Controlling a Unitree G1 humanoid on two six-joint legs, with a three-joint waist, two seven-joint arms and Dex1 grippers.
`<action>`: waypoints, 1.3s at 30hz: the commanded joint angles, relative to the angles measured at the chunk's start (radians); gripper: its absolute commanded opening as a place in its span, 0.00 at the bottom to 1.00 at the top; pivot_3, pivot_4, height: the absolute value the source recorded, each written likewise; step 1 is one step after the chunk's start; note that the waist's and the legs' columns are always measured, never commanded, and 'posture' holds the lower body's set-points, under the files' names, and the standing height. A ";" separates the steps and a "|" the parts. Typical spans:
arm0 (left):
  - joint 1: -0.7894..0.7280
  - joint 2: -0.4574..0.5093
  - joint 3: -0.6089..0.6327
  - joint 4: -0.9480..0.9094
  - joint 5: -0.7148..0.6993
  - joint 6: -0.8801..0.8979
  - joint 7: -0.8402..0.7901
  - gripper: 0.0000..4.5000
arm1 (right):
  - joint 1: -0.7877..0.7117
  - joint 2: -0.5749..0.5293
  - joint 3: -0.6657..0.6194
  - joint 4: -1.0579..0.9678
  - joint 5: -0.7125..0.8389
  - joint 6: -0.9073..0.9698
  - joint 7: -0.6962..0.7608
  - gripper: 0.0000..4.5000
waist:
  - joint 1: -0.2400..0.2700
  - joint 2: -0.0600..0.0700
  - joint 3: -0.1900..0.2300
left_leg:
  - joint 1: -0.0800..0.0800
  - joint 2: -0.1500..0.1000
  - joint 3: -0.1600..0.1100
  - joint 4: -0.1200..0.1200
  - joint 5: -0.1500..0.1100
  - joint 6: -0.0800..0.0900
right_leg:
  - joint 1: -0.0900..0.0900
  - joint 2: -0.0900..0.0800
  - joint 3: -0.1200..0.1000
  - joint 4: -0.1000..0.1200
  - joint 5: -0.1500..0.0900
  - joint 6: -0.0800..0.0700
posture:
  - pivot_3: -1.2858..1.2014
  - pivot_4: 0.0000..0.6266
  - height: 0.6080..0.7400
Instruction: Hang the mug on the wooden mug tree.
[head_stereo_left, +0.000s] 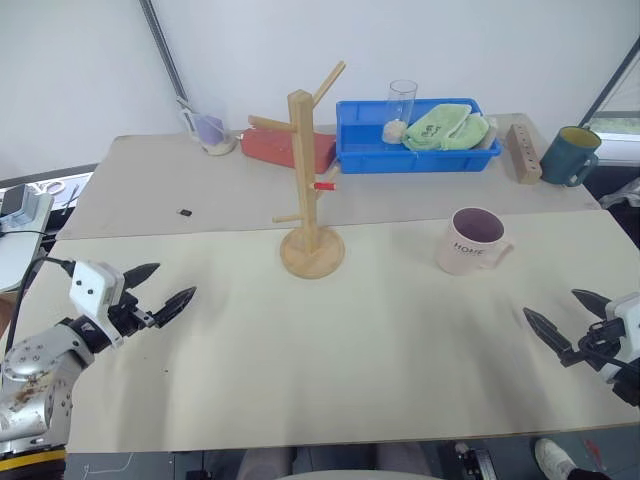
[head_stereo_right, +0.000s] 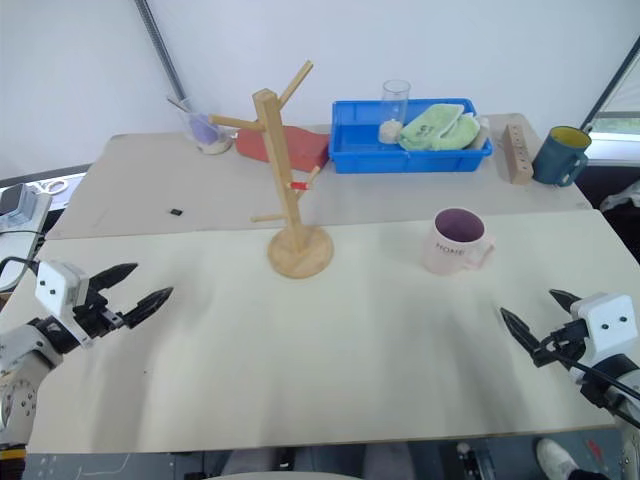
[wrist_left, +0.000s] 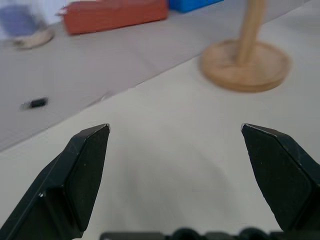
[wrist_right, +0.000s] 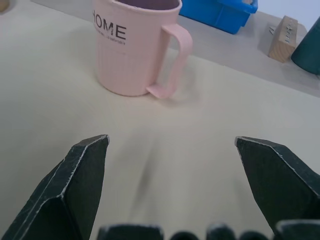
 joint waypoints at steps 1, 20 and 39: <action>-0.092 0.035 -0.067 -0.130 -0.100 0.084 -0.078 1.00 | -0.006 0.008 -0.015 -0.059 0.010 0.002 -0.018 0.99 | 0.004 0.000 0.000 | 0.000 0.000 0.000 0.000 0.000 0.000 | 0.000 0.000 0.000 0.000 0.000 0.000 | 0.52 0.24 0.84; -0.450 -0.062 -0.326 -0.206 -0.220 0.290 -0.162 1.00 | -0.197 0.241 0.115 -0.075 -0.056 0.166 -0.378 0.99 | -0.015 0.001 -0.001 | 0.003 0.000 -0.003 0.002 0.001 0.002 | 0.004 0.007 0.005 0.004 0.001 0.001 | 0.52 0.24 0.84; -0.469 -0.095 -0.367 -0.232 -0.220 0.305 -0.168 1.00 | -0.425 0.278 0.167 0.204 -0.137 0.044 -0.459 0.99 | -0.015 0.002 -0.001 | 0.004 0.000 -0.003 0.002 0.006 0.010 | 0.014 0.025 0.030 0.005 0.001 0.001 | 0.52 0.24 0.84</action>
